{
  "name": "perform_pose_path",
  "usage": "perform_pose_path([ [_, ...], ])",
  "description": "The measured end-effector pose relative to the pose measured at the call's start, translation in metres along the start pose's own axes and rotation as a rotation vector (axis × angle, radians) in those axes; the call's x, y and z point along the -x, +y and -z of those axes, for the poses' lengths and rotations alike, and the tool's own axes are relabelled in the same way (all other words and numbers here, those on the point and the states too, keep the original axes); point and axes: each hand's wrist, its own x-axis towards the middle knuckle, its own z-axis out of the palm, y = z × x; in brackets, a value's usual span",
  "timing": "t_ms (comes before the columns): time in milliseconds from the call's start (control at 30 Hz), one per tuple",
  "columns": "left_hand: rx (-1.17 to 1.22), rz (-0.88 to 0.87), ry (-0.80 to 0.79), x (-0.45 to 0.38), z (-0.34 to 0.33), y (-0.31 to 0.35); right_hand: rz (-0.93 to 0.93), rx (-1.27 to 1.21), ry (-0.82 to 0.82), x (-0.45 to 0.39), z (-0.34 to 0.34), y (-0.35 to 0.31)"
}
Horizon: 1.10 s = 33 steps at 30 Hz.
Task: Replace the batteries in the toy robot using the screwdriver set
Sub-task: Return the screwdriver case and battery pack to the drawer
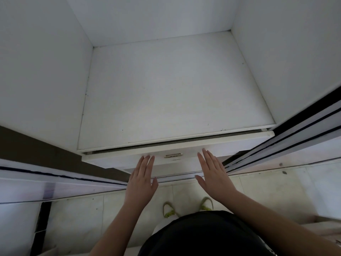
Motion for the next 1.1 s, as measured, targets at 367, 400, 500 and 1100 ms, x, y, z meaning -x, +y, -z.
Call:
perform_pose_path([
  [367, -0.102, -0.008, 0.062, -0.039, 0.005, 0.001, 0.023, -0.027, -0.035, -0.041, 0.014, 0.019],
  [400, -0.109, -0.017, 0.064, -0.039, 0.004, 0.000, 0.024, -0.033, -0.042, -0.042, 0.014, 0.019],
  [500, -0.127, -0.017, 0.046, -0.036, 0.003, -0.001, 0.022, -0.046, -0.051, -0.043, 0.016, 0.020],
  [1100, -0.132, 0.061, -0.010, -0.043, 0.015, 0.013, 0.100, -0.135, -0.030, -0.049, 0.031, 0.034],
])
